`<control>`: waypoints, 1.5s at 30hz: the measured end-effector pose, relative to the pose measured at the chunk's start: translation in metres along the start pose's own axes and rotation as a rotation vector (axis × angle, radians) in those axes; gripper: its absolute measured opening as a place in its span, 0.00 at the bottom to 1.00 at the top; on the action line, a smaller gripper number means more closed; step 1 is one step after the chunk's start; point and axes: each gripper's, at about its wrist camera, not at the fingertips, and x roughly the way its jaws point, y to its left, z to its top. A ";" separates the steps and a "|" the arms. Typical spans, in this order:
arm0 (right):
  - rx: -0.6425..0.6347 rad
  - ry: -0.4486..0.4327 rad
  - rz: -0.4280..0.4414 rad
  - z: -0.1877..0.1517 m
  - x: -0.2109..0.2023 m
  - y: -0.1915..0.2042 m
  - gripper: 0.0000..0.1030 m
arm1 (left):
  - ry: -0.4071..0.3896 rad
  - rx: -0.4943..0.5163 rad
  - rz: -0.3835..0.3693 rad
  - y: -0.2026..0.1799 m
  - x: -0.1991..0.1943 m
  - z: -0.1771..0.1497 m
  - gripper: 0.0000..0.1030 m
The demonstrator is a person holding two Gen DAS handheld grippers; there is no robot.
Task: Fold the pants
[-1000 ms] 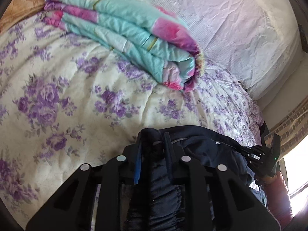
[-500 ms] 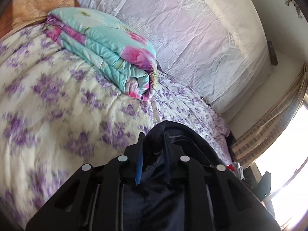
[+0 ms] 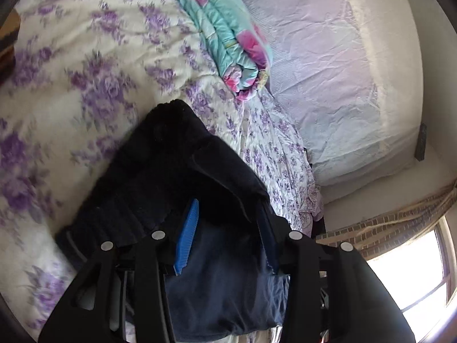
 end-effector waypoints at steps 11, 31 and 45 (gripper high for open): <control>-0.022 -0.015 -0.012 -0.008 -0.005 0.003 0.06 | -0.138 0.023 0.138 -0.037 -0.025 -0.009 0.76; -0.019 -0.059 0.031 -0.006 -0.062 0.012 0.06 | 0.006 0.121 0.094 -0.047 -0.051 -0.011 0.17; 0.069 0.040 0.139 -0.059 -0.061 0.060 0.06 | 0.087 0.165 0.190 0.002 -0.052 -0.038 0.17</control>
